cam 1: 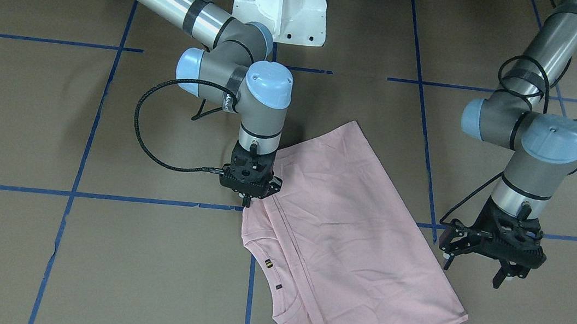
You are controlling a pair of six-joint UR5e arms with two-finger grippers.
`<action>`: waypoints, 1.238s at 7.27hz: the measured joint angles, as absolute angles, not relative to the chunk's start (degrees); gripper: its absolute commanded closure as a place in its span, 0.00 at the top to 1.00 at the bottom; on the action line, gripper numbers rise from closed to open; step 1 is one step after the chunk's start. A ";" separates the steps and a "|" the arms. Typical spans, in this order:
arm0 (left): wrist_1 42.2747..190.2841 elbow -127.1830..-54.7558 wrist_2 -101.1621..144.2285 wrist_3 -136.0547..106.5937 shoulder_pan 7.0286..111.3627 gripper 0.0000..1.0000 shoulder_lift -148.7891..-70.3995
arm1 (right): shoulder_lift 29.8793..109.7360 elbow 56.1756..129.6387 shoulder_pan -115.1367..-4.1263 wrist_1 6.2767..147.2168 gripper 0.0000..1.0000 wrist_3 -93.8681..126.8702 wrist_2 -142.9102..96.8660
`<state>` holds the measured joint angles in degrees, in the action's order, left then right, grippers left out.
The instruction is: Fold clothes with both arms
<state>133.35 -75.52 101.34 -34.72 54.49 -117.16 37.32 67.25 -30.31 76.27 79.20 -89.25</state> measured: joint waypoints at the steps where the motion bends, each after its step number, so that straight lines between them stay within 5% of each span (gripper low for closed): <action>1: 133.34 -75.83 101.34 -34.74 54.49 1.00 -117.16 | 41.21 72.20 -30.21 76.44 0.00 79.19 -89.33; 4: 133.33 -76.55 101.41 -34.91 54.40 1.00 -117.16 | 59.16 96.70 -24.31 81.48 0.00 79.41 -85.74; 6: 133.33 -76.62 101.42 -35.69 54.11 1.00 -117.21 | 67.79 106.75 -18.54 82.71 0.00 80.21 -80.24; 7: 133.33 -76.64 101.43 -35.92 53.94 1.00 -117.23 | 69.21 108.29 -17.12 82.83 0.75 80.47 -78.99; 8: 133.33 -76.64 101.44 -35.99 53.85 1.00 -117.24 | 69.65 108.77 -16.46 82.86 1.00 80.70 -78.50; 9: 133.33 -76.76 101.52 -36.38 53.82 1.00 -117.24 | 69.80 109.09 -16.11 82.88 1.00 80.82 -78.05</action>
